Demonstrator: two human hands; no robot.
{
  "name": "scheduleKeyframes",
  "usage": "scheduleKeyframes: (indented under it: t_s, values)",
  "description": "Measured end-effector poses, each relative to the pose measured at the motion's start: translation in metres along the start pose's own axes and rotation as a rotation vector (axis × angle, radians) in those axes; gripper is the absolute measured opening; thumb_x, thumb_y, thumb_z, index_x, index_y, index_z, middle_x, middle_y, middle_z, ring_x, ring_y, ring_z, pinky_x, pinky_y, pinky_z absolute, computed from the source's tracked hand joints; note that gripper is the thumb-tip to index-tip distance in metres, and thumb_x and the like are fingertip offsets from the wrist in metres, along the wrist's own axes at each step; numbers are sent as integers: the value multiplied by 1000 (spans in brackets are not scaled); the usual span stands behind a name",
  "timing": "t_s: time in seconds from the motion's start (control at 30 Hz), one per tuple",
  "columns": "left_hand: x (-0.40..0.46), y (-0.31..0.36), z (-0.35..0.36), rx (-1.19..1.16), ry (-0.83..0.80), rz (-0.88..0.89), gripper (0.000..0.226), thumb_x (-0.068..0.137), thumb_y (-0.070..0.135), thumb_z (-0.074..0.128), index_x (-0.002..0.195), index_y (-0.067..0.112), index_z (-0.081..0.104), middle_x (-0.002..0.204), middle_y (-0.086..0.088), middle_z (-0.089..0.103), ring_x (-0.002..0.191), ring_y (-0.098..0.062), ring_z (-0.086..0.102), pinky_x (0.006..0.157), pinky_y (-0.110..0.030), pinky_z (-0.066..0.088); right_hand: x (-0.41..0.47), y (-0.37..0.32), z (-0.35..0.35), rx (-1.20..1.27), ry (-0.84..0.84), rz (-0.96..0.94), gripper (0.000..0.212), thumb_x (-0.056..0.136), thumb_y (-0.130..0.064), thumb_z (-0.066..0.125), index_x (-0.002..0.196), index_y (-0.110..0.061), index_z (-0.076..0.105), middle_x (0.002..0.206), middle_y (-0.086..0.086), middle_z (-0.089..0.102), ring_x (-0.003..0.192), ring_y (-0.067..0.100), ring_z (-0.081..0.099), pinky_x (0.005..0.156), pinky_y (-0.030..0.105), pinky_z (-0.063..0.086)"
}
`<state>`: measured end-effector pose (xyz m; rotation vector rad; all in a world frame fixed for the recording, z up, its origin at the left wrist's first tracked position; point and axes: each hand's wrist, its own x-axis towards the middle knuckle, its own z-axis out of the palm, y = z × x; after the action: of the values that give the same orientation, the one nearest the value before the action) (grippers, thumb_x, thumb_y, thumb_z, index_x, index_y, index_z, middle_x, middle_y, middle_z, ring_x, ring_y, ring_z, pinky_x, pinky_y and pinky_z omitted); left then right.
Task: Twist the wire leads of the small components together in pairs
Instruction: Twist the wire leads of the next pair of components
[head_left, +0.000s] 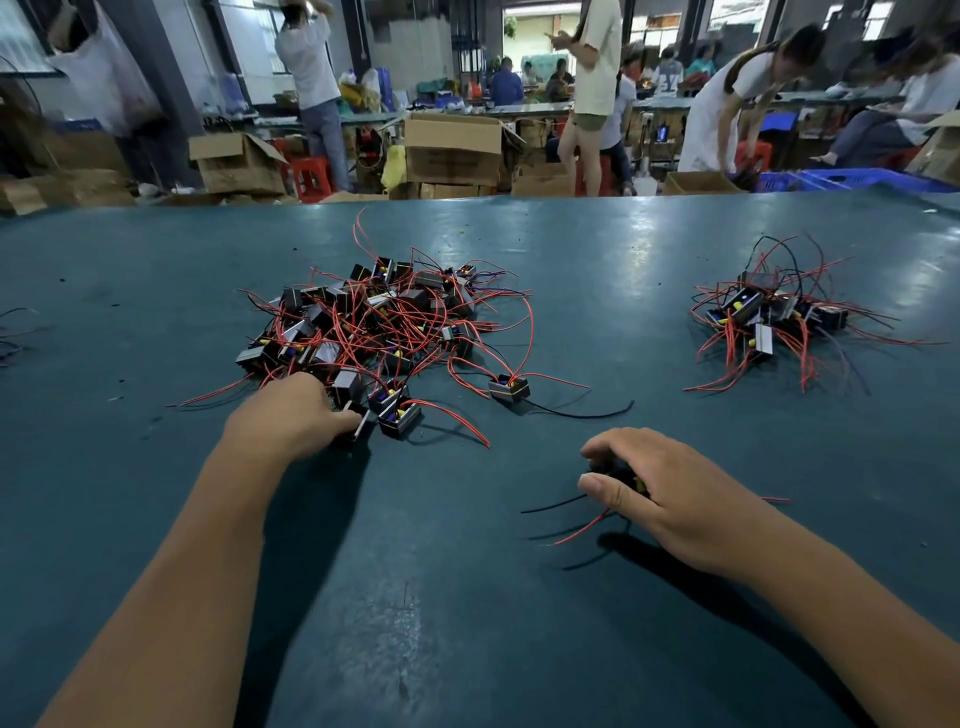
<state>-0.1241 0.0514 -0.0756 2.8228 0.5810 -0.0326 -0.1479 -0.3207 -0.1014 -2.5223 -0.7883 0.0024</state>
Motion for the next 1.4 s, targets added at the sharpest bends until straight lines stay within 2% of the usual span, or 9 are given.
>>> scheduleKeyframes:
  t_s: [0.1,0.27,0.47,0.67,0.8,0.93,1.0,1.17,1.4]
  values:
    - [1,1,-3,-76,56,50,29,94,31,64,76,8,68,75,-12,69,74,-28,65,68,-38,54,0,1,-1,-3,-3,5,63,85,-76,28,122,-31,53,110,-22,56,106,-3,50,93,22,42]
    - [-3,4,-1,-57,-35,41,52,88,54,67,73,5,61,70,-14,59,63,-26,52,60,-32,39,0,0,0,-11,-4,-6,60,86,-74,29,119,-30,54,107,-20,57,104,0,50,92,24,42]
    - [-3,7,-5,-82,45,67,45,87,42,67,68,2,64,61,-9,54,57,-26,49,57,-31,38,0,0,-1,-18,-17,0,58,87,-73,29,119,-31,53,109,-20,56,106,1,50,94,27,43]
    - [-35,26,-39,-904,367,413,29,78,49,69,76,20,67,58,1,55,51,-10,46,51,-23,36,1,0,0,-35,-24,6,59,86,-75,28,120,-32,52,110,-20,56,106,0,49,95,26,43]
    - [-60,60,-29,-1190,-82,565,4,76,28,72,77,29,68,61,-1,52,50,-10,43,46,-21,32,1,-2,-1,-45,-12,1,59,87,-73,28,119,-32,53,110,-20,56,106,0,49,96,26,42]
    - [-82,95,3,-1164,-386,588,26,75,15,81,88,8,60,84,-38,58,49,-16,47,46,-21,41,-2,-11,-5,-91,149,-87,57,97,-65,29,120,-23,59,113,-16,58,108,0,46,99,14,27]
    - [-91,107,15,-1253,-493,541,33,72,19,78,92,5,56,75,-30,57,46,-16,49,44,-22,44,-4,-17,-8,-57,265,-147,49,97,-55,34,117,-20,61,108,-16,58,105,0,47,96,11,26]
    - [-102,120,32,-1313,-629,483,37,77,24,74,107,6,61,72,-6,64,51,-19,61,46,-23,50,-8,-26,-8,8,356,-231,38,98,-41,40,112,-16,65,102,-14,61,99,5,52,91,20,35]
    - [-99,117,32,-1359,-717,487,26,94,9,60,114,-8,64,94,-18,74,73,-23,73,67,-25,59,-9,-28,-8,36,315,-219,32,95,-45,46,107,-22,64,97,-21,58,94,0,50,89,9,30]
